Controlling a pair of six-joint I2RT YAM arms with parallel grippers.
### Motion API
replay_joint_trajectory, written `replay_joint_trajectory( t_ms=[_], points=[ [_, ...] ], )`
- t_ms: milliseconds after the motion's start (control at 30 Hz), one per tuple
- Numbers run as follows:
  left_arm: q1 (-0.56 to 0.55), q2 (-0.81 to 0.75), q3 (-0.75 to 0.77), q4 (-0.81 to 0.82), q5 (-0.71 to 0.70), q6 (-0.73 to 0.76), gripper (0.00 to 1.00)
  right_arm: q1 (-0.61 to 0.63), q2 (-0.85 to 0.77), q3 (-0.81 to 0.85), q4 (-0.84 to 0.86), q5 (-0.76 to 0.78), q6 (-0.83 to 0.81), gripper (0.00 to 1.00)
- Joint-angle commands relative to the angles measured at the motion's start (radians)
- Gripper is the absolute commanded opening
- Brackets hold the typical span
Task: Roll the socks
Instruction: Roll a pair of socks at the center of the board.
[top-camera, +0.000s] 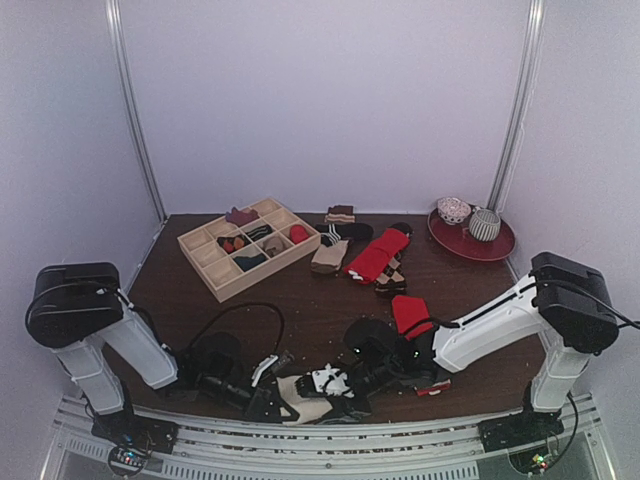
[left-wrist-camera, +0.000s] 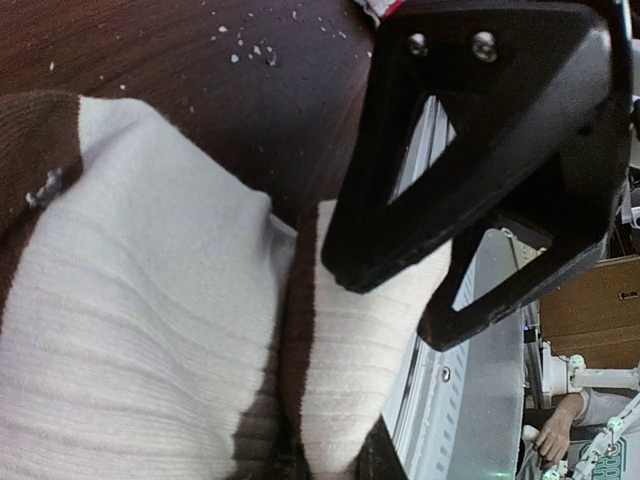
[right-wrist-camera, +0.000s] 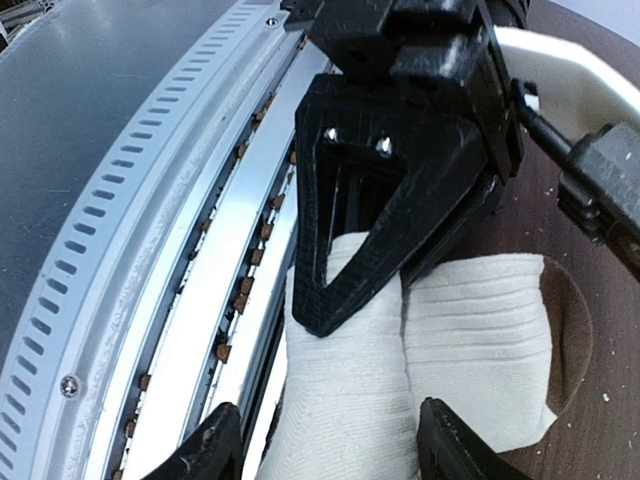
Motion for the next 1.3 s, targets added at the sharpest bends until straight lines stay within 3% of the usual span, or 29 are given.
replay_joint_trajectory(
  t_ms=[0,233,433,600,800,967,1067,1267],
  points=[
    [-0.013,0.067,-0.053,-0.333,-0.020,0.016,0.00,0.005,0.040,0.011,0.008,0.022,-0.009,0.60],
    [-0.012,0.075,-0.045,-0.336,-0.018,0.020,0.00,0.011,0.064,0.009,0.049,0.017,0.015,0.54],
    [-0.012,0.079,-0.035,-0.347,-0.020,0.029,0.00,0.009,0.117,0.067,-0.012,-0.016,0.075,0.32],
    [-0.012,0.055,-0.012,-0.396,-0.062,0.060,0.00,0.007,0.174,0.099,-0.086,-0.034,0.167,0.22],
    [-0.012,-0.131,0.083,-0.664,-0.290,0.207,0.45,-0.027,0.203,0.086,-0.104,-0.145,0.339,0.20],
    [-0.012,-0.414,0.146,-0.869,-0.526,0.298,0.70,-0.060,0.229,0.106,-0.209,-0.201,0.406,0.20],
    [-0.015,-0.586,0.111,-0.858,-0.616,0.334,0.77,-0.090,0.257,0.131,-0.268,-0.236,0.442,0.20],
    [-0.043,-0.831,-0.055,-0.592,-0.618,0.441,0.68,-0.156,0.308,0.152,-0.333,-0.268,0.553,0.20]
  ],
)
